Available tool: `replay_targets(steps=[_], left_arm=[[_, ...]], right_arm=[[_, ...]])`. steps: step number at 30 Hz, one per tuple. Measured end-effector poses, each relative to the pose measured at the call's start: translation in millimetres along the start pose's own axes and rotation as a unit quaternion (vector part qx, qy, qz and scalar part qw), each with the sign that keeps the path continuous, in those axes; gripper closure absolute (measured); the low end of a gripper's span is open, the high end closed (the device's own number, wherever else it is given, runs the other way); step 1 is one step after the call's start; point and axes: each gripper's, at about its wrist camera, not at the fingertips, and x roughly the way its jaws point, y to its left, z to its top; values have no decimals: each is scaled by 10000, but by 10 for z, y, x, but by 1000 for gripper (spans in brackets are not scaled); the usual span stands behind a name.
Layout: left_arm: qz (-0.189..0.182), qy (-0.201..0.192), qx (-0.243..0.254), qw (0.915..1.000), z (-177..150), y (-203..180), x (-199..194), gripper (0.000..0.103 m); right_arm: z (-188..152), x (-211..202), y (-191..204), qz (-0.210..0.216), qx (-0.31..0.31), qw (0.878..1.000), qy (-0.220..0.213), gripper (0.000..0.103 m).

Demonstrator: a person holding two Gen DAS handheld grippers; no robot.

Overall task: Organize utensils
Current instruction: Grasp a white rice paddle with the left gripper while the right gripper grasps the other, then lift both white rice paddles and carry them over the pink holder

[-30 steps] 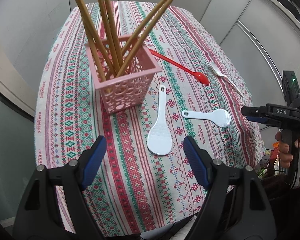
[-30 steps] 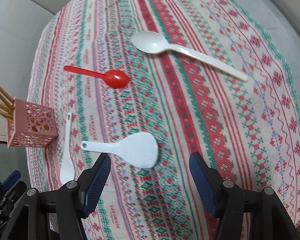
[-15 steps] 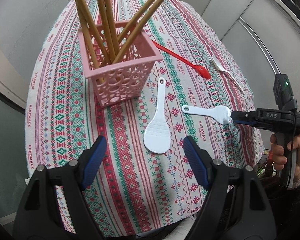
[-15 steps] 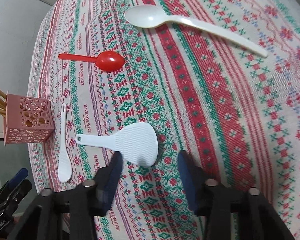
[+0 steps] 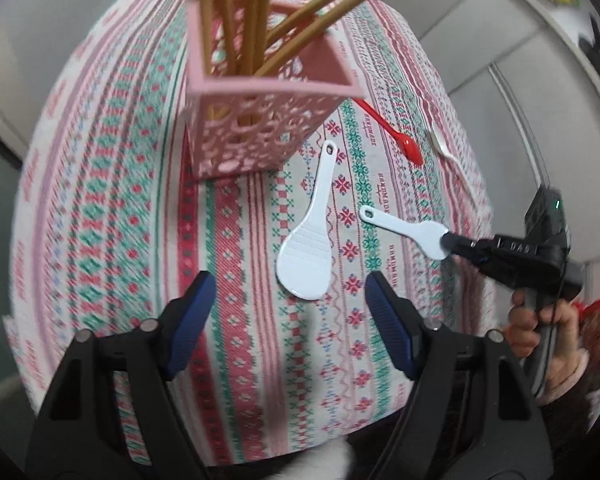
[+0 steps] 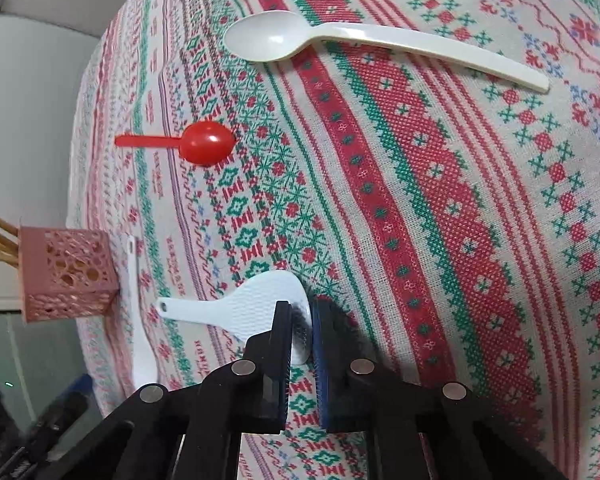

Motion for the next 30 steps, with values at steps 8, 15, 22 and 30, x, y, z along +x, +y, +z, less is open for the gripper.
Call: replay_targets(steps=[8,15,22,30], left_arm=[[-400,109,-1047,9936,-149,139,171,68],[-541,129,-1528,9867,-230,125,267,76],[-523,163,-1951,9792,-262,144,423,86],[-449,9,-1926,9802,-246,56,470,94]], right_arm=[[36,-255,65,158,-85,9993,-331,99],[11,-354,132,248,-244,9986,-386,99],[-20,-313,196,234,-315,9986,-355,99],[-29,-323,159,235,-325,9986,-347,99]])
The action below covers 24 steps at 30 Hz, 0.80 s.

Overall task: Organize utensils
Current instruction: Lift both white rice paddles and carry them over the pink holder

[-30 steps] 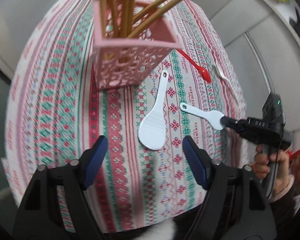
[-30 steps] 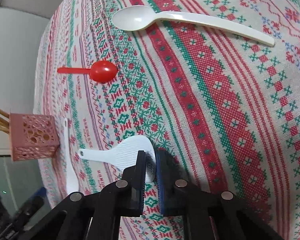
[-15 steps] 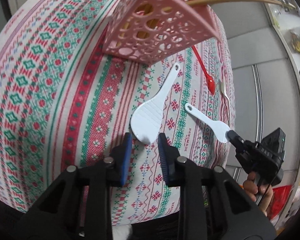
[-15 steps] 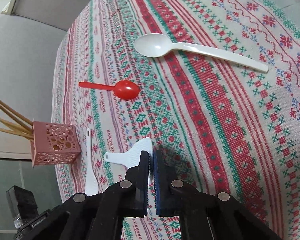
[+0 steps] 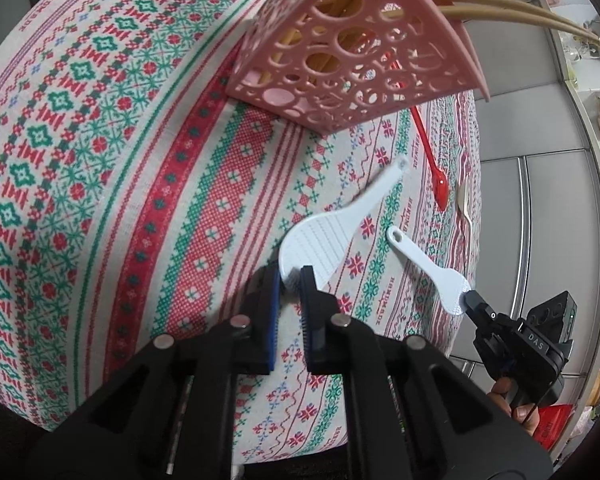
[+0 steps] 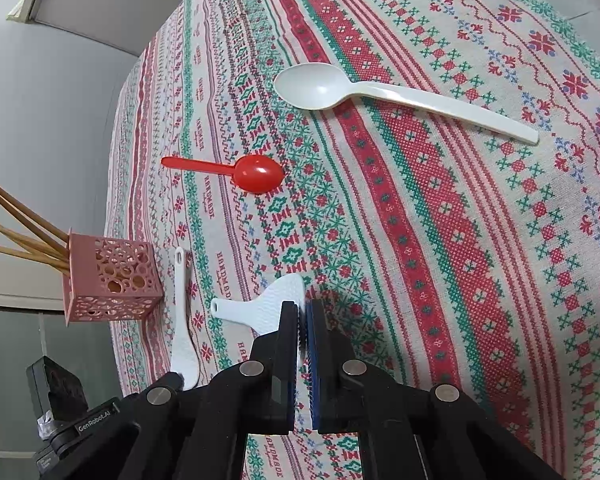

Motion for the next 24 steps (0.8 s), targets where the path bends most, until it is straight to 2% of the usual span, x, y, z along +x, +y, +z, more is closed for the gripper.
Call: replay_targets(steps=[4,12,16,19,24], left_arm=[[-10,-96,181,9998,168,-62,-78,98],[175,-304,708,9969,211,-218,-188,99],[359,-461,1094,9923,194,-298,-267,99],[530,-641,1500,9852,123,-376,-325,99],[857,-1004,2256,9652,16,-528,-446,100]], right_arm=[[-5,-54,-9,13,-20,10000,-46,99],[10,-255,88,30,-191,9995,-264,100],[12,-367,169,-2,-334,9988,-362,100],[19,-445,276,-146,-552,9971,-497,100],[5,-606,458,-380,-1003,9912,-770,100]])
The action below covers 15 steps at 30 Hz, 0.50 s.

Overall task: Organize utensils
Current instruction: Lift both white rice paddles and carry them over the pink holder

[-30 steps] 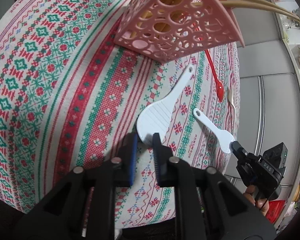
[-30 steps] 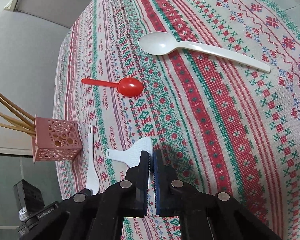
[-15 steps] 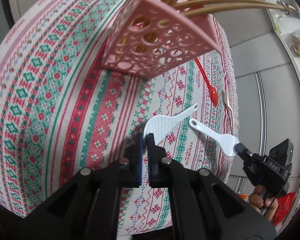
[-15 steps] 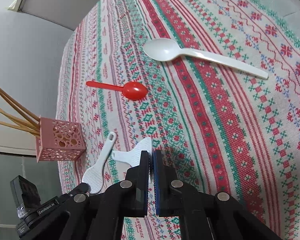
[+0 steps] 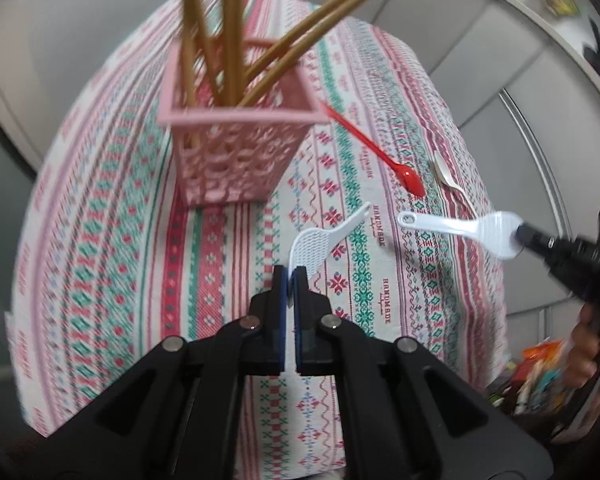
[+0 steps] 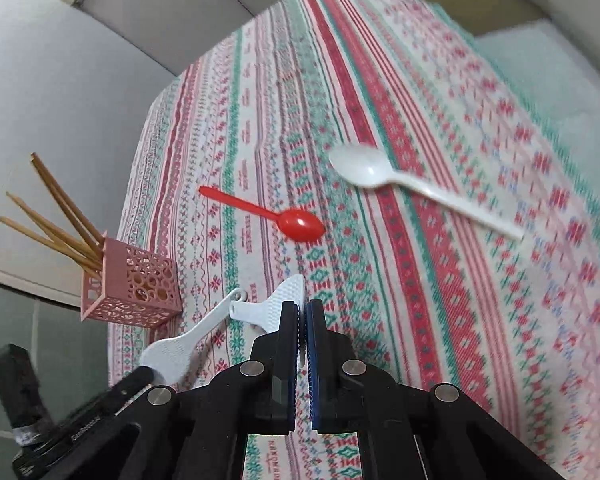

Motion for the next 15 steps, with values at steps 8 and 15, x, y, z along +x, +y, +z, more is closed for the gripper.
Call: replay_targets(steps=[8,15], left_arm=[[299,-317,816,9957,-41,-123,-126,100],[417,-464,1298,9896,-39,-242,-219,100]], right_arm=[[17,-54,78,-198,-215,9995,-122,100],[22,-108,148,-451,-431,9977,-277,100]])
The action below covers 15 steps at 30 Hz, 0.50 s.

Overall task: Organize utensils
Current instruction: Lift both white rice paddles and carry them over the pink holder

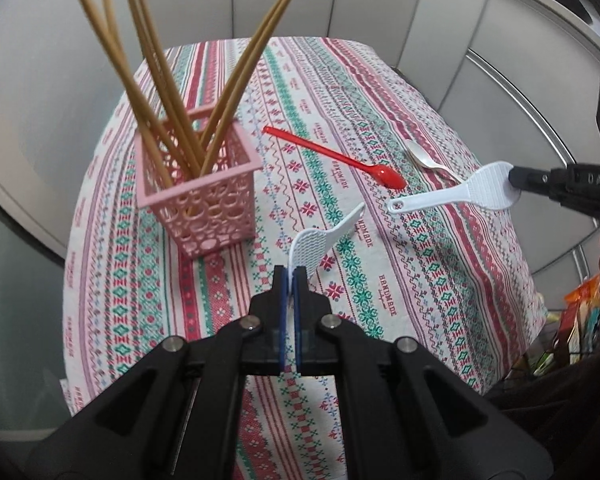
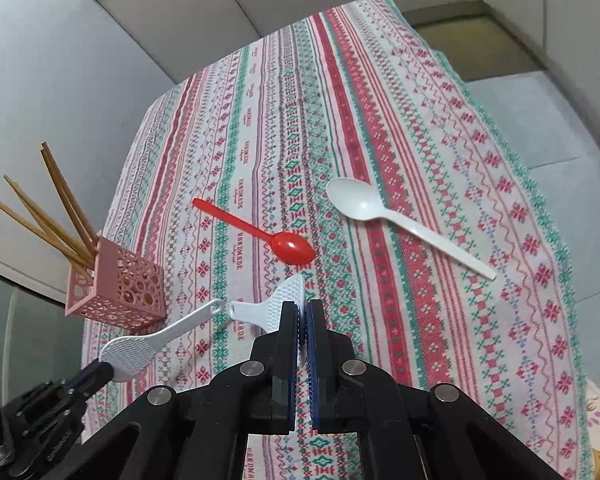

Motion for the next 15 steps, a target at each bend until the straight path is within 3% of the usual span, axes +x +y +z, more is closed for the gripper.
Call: replay_targets(steps=[7,11,15], left_arm=[[6,-26,521,9986,113,-47,-164,100],[293,-223,937,9949,294,8,-412,100],[547,-172,1306,9898,485,101,-597,100]], right_arm=[[27,-71,114,-197,-278,9993,-160,100],[73,-160,212,-152,-426,9986,-287,100],[122,-266,342,-187,-638,9967,-475,100]])
